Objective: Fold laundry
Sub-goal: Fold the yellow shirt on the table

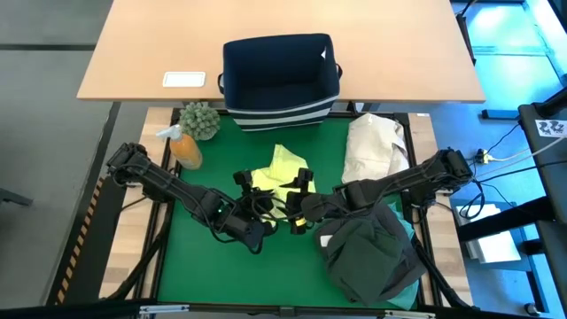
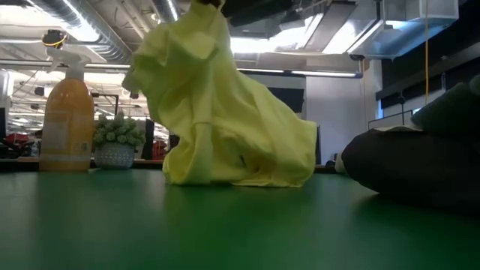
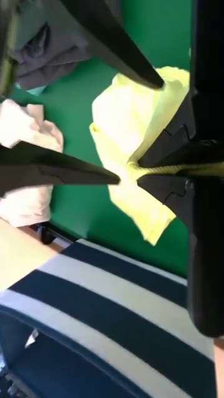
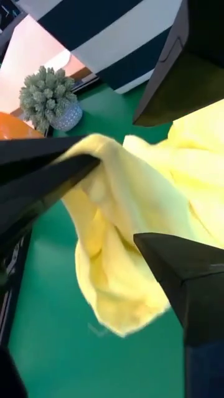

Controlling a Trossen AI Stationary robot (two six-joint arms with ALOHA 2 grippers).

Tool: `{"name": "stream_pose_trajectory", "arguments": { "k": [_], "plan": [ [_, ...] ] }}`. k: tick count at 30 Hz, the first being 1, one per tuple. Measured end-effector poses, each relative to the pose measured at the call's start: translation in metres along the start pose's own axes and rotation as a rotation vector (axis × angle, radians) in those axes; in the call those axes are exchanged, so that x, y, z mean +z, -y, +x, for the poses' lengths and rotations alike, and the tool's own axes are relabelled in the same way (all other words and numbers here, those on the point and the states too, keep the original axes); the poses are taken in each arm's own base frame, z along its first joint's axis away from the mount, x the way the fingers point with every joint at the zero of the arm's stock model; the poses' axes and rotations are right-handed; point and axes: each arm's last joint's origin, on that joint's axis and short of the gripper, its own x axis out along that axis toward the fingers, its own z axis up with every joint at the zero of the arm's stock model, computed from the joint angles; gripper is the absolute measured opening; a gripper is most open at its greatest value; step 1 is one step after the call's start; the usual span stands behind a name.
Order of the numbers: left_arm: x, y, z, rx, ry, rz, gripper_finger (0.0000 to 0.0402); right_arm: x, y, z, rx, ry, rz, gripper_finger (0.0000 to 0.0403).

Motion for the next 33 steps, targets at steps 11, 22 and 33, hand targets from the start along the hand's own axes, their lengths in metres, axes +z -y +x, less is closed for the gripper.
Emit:
{"name": "stream_pose_trajectory", "arguments": {
  "k": [11,22,33],
  "plan": [
    [-0.005,0.004,-0.005,-0.059,-0.041,-0.005,0.0003,-0.027,-0.005,-0.052,-0.295,-0.058,0.085,0.0291],
    [0.007,-0.002,0.007,-0.028,0.017,-0.064,0.0003,-0.051,-0.032,-0.022,-0.041,0.335,0.300,0.0291],
    [0.025,0.003,0.007,-0.107,0.135,-0.036,0.0003,-0.056,-0.022,0.007,-0.125,0.353,0.427,0.0291]
  ]
}}
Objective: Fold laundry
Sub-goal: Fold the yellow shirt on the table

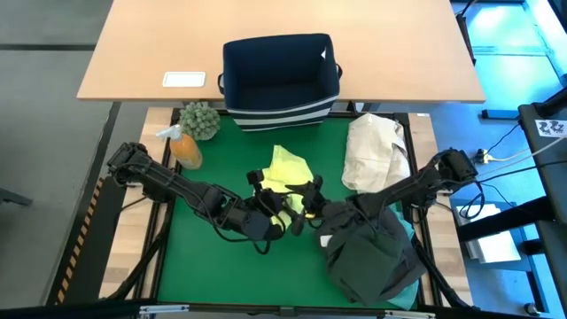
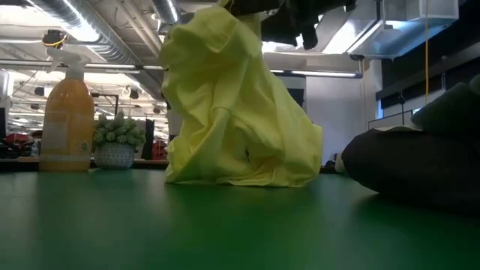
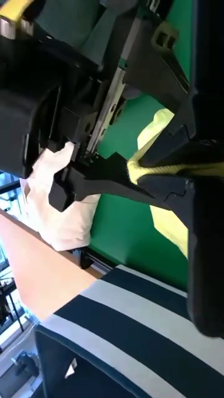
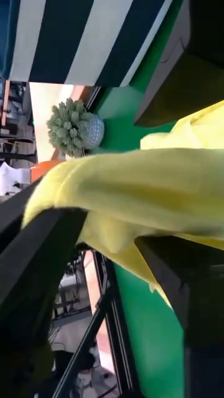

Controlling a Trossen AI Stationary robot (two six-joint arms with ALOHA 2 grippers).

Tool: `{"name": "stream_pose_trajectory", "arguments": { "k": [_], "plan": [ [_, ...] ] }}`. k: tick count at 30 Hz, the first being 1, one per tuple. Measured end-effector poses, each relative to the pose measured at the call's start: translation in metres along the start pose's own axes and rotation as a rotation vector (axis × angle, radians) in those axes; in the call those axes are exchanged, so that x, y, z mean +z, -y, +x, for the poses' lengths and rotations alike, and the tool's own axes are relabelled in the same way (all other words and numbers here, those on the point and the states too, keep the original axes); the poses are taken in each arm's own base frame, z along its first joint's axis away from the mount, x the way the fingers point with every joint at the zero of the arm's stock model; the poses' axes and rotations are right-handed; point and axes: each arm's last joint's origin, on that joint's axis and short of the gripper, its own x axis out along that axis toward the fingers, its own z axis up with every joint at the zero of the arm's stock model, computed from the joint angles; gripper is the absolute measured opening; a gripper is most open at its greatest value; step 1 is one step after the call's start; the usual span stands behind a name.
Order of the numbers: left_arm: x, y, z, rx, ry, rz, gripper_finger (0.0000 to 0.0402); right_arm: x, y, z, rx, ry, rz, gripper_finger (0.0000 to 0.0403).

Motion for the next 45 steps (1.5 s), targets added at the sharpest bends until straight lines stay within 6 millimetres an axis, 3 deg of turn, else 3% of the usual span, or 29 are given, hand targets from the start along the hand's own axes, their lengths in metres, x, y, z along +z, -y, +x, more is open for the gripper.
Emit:
{"name": "stream_pose_trajectory", "arguments": {
  "k": [5,8,11,16,21,30,36,45],
  "plan": [
    [0.000,-0.001,0.001,0.001,-0.001,0.004,0.0003,0.001,0.002,0.000,-0.067,0.017,-0.014,0.0284],
    [0.000,-0.001,0.001,0.002,-0.002,0.004,0.0003,0.002,0.002,0.000,-0.069,0.024,-0.049,0.0248],
    [0.000,-0.001,0.001,0.003,-0.002,0.018,0.0005,0.001,0.001,0.000,-0.058,0.020,-0.089,0.0176],
    [0.000,-0.003,0.003,0.008,-0.005,0.034,0.0007,0.002,0.000,0.000,0.008,0.015,-0.160,0.0021],
    [0.000,-0.003,0.000,0.039,0.002,0.128,0.0029,0.004,0.003,0.002,-0.011,0.024,-0.188,0.0018],
    [-0.004,-0.003,-0.044,0.044,0.040,0.127,0.0108,0.005,0.011,0.008,-0.019,0.017,-0.201,0.0006],
    [-0.016,0.023,-0.059,-0.045,0.023,0.039,0.0133,0.007,0.016,0.013,-0.026,0.020,-0.188,0.0009],
    [-0.063,0.069,-0.051,-0.071,-0.053,0.142,0.0134,0.010,0.020,0.016,0.010,0.032,-0.165,0.0006]
  ]
}}
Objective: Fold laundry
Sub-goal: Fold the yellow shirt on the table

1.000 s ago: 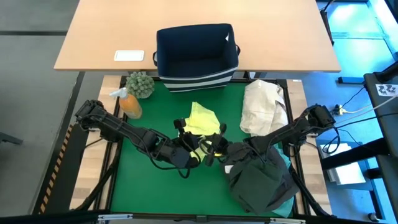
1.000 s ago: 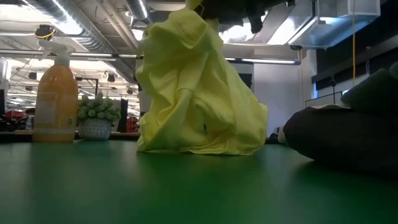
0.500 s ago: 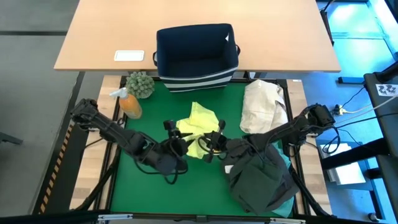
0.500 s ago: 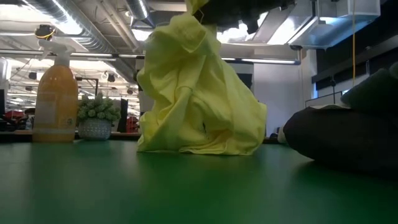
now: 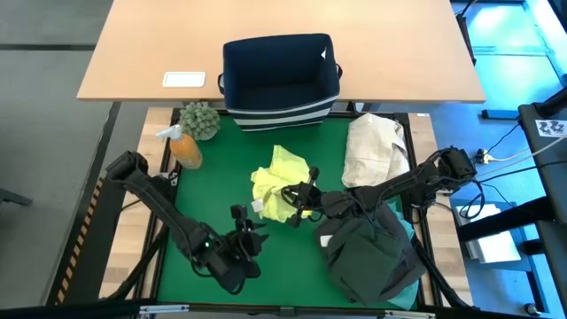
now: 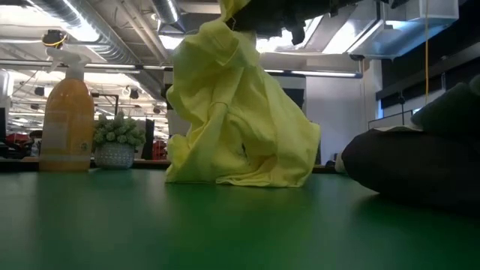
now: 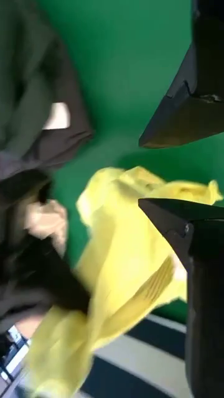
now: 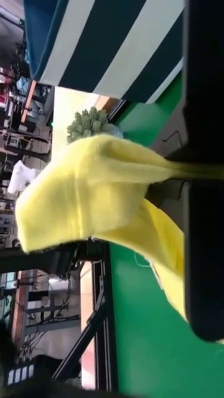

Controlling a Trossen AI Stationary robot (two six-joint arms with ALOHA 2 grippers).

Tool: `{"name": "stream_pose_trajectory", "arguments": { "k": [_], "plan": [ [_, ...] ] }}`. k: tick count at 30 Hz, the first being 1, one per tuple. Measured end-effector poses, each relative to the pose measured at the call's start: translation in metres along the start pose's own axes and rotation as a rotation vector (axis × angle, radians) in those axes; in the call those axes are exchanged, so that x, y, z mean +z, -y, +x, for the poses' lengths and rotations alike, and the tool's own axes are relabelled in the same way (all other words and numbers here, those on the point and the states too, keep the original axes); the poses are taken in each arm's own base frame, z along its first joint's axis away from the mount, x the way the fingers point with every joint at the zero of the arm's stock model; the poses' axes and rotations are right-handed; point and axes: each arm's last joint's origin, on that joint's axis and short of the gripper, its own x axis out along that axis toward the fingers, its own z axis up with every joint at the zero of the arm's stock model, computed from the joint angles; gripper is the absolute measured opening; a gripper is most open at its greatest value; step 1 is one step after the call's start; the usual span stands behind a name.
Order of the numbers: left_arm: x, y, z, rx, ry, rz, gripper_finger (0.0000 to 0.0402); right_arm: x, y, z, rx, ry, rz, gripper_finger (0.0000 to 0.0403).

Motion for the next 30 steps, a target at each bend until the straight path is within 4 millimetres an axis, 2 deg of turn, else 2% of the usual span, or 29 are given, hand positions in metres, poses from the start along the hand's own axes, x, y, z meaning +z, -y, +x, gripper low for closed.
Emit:
{"name": "stream_pose_trajectory", "arguments": {
  "k": [8,17,21,25,30],
  "plan": [
    [-0.031,0.016,0.016,0.069,-0.044,0.013,0.0134,0.018,-0.003,0.003,0.021,0.020,0.010,0.0007],
    [-0.040,0.001,0.024,0.198,-0.093,0.072,0.0134,0.035,-0.005,0.005,0.036,-0.037,-0.055,0.0007],
    [-0.042,-0.006,0.028,0.231,-0.125,0.080,0.0134,0.056,-0.006,0.006,0.044,-0.040,-0.088,0.0006],
    [-0.042,-0.011,0.030,0.285,-0.114,0.105,0.0134,0.079,-0.007,0.004,0.125,-0.081,-0.118,0.0005],
    [-0.042,-0.020,0.025,0.331,-0.099,0.112,0.0134,0.103,-0.006,-0.001,0.167,-0.122,-0.143,0.0007]
  ]
}}
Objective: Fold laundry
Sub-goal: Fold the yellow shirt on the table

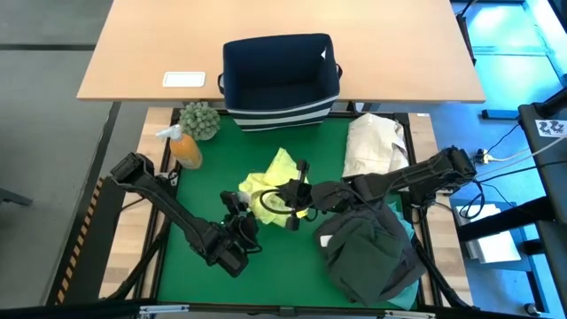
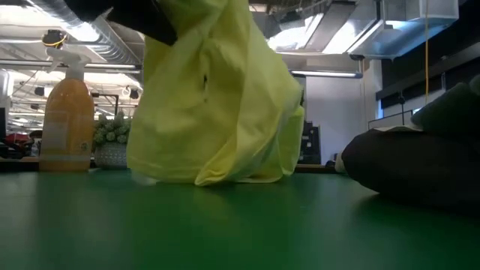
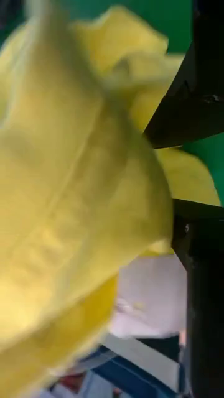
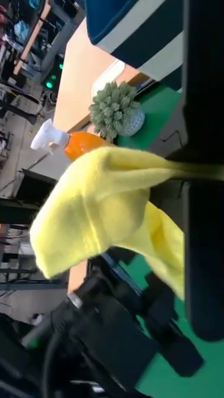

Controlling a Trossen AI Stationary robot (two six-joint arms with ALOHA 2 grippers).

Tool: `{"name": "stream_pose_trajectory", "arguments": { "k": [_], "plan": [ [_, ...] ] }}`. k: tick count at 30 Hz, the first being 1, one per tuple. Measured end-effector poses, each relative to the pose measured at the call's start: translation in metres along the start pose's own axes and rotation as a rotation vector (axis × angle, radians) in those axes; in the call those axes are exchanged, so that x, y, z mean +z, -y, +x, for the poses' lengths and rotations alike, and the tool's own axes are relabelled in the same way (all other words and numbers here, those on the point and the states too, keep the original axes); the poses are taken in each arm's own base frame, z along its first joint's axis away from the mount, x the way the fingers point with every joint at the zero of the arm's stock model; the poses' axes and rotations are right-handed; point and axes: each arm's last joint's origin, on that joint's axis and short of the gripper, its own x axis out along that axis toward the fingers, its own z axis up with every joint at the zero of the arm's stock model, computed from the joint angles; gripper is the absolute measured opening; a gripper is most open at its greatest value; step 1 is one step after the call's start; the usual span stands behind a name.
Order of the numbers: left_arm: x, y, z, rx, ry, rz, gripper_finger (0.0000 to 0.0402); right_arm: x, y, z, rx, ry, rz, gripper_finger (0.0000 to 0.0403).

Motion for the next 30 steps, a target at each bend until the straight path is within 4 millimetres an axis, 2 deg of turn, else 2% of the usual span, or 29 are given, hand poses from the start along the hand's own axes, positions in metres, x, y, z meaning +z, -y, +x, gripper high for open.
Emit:
{"name": "stream_pose_trajectory", "arguments": {
  "k": [5,13,19,23,26,30],
  "plan": [
    [-0.001,-0.013,-0.017,-0.039,0.014,-0.158,0.0134,0.015,0.001,-0.008,0.000,-0.016,-0.035,0.0004],
    [-0.012,0.005,-0.034,-0.171,-0.051,-0.249,0.0134,0.018,0.003,-0.010,-0.014,-0.025,-0.038,0.0006],
    [-0.031,0.005,-0.040,-0.098,0.010,-0.264,0.0134,0.017,0.002,-0.010,0.008,-0.028,-0.022,0.0008],
    [-0.034,0.004,-0.047,-0.093,0.036,-0.347,0.0145,0.016,0.002,-0.010,0.019,-0.041,-0.019,0.0010],
    [-0.033,0.009,-0.047,-0.136,0.019,-0.398,0.0155,0.016,0.002,-0.010,0.019,-0.040,-0.018,0.0006],
    [-0.030,0.022,-0.034,-0.182,0.037,-0.404,0.0171,0.016,0.002,-0.010,0.019,-0.039,-0.017,0.0008]
  ]
}}
